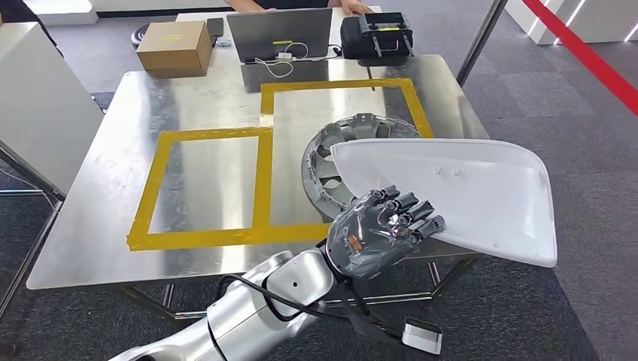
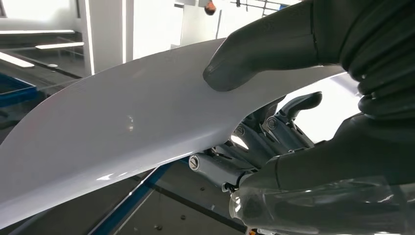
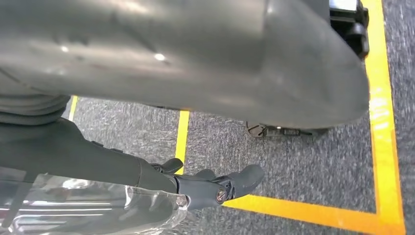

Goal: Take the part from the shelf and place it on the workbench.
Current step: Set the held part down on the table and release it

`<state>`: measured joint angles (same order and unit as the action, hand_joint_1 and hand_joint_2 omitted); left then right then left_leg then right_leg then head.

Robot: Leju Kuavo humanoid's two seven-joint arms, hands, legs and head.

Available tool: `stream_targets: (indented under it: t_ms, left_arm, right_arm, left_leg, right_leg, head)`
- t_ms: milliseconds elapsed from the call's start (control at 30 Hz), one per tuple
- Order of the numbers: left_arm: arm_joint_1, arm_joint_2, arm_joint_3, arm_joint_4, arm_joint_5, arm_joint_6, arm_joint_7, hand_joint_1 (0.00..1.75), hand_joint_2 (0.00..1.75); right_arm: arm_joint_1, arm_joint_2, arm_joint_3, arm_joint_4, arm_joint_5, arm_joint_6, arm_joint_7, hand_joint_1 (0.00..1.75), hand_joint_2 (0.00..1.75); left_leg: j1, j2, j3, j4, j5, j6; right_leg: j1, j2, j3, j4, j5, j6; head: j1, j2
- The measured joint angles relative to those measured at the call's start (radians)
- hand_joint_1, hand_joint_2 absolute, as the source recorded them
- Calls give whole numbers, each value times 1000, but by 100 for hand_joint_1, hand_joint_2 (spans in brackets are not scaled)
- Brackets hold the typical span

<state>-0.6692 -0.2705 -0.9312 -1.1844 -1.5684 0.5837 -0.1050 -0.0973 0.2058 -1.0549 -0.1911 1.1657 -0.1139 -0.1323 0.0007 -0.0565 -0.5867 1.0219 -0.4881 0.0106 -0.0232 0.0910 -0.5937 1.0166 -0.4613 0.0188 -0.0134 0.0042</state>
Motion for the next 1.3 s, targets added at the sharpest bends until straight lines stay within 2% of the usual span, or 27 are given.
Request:
stream_targets:
  t_ms: [33,67,100,167,233,300,467,533,667,700,767,900,967,1033,1100,1167,1233,1300]
  left_arm:
    - [-2,0,0,3,1,-1,-1,175,175]
    - [-3,-1,0,6,2,-2,-2,175,175]
    - [-4,-3,1,11,3,-4,-3,175,175]
    - [-9,-8,1,18,4,-7,-3,175,175]
    - [-13,-9,2,25,5,-8,-4,175,175]
    - [-13,-8,2,32,5,-9,-5,175,175]
    - [-15,-8,5,47,4,-3,6,175,175]
    - [-31,-5,2,66,3,20,65,175,175]
    - [-157,26,-78,153,3,95,355,175,175]
    - [-193,37,-105,177,3,103,404,175,175]
    - [-245,54,-138,230,2,107,430,175,175]
    - [-319,63,-137,383,7,108,377,175,175]
    - [-352,62,-119,464,6,103,357,175,175]
    - [-389,61,-98,563,6,86,348,175,175]
    - [-422,67,-77,659,30,59,334,175,175]
    - [-447,85,-64,733,71,29,319,175,175]
    - [-467,115,-56,793,91,-14,312,175,175]
    - [-478,153,-47,841,90,-64,315,175,175]
  right_arm:
    - [0,0,0,0,-2,0,1,0,0]
    - [0,1,0,0,-3,0,2,0,0]
    - [1,1,0,0,-5,0,3,0,0]
    - [1,1,0,0,-7,0,3,0,0]
    - [0,1,0,0,-7,0,2,0,0]
    - [1,1,0,0,-8,0,2,0,0]
    - [1,1,0,0,-9,-1,2,0,0]
    - [0,2,0,0,-9,-3,1,0,0]
    - [-1,5,0,0,-7,-10,-9,0,0]
    - [-1,6,0,0,-7,-11,-12,0,0]
    - [-1,7,0,0,-7,-12,-16,0,0]
    - [-1,11,1,0,-40,-19,-23,0,0]
    - [4,5,43,1,-184,-48,-8,0,0]
    - [13,-3,165,1,-503,-74,7,0,0]
    - [22,-11,375,1,-917,-79,13,0,0]
    - [29,-16,606,2,-1240,-78,20,0,0]
    - [34,-18,782,2,-1369,-76,24,0,0]
    - [39,-21,890,2,-1312,-73,26,0,0]
  left_leg:
    - [-2,-4,6,-10,-3,3]
    - [-3,3,8,-13,-1,7]
    - [-2,9,9,-16,1,13]
    - [-2,16,12,-21,2,15]
    - [-5,20,12,-19,-1,12]
    - [-6,23,13,-17,-1,15]
    - [-9,23,11,-16,-2,18]
    - [-9,23,11,-16,-2,19]
    - [-7,23,11,-16,-2,19]
    - [-7,23,12,-16,-2,18]
    - [-6,23,12,-16,-1,17]
    - [-5,24,12,-16,0,16]
    - [-5,24,12,-17,0,16]
    - [-5,25,12,-17,0,16]
    - [-5,27,12,-17,0,16]
    - [-5,28,12,-17,0,16]
    - [-4,28,12,-17,0,15]
    - [-4,29,12,-17,0,15]
  right_leg:
    - [-2,6,-2,-1,1,7]
    - [-4,13,-4,-3,3,14]
    - [-6,8,-6,-3,3,20]
    - [-3,-16,-2,-6,5,18]
    - [0,-36,3,-12,8,7]
    - [-1,-35,4,-17,9,6]
    - [-3,-35,4,-20,12,14]
    - [-3,-35,4,-20,12,18]
    - [-1,-35,3,-19,12,20]
    - [-1,-35,3,-19,12,20]
    - [0,-35,3,-17,12,20]
    - [1,-34,1,-15,12,20]
    - [1,-34,1,-15,12,20]
    - [1,-34,1,-14,12,20]
    - [1,-32,1,-13,13,19]
    - [1,-31,0,-13,13,19]
    - [1,-30,0,-13,13,19]
    - [2,-29,-1,-12,13,19]
  head:
    - [0,0]
    - [0,0]
    - [0,0]
    - [6,0]
    - [10,0]
    - [8,0]
    - [8,0]
    - [8,0]
    - [8,0]
    - [8,0]
    - [8,0]
    - [8,0]
    - [8,0]
    - [8,0]
    - [8,0]
    - [8,0]
    - [8,0]
    - [8,0]
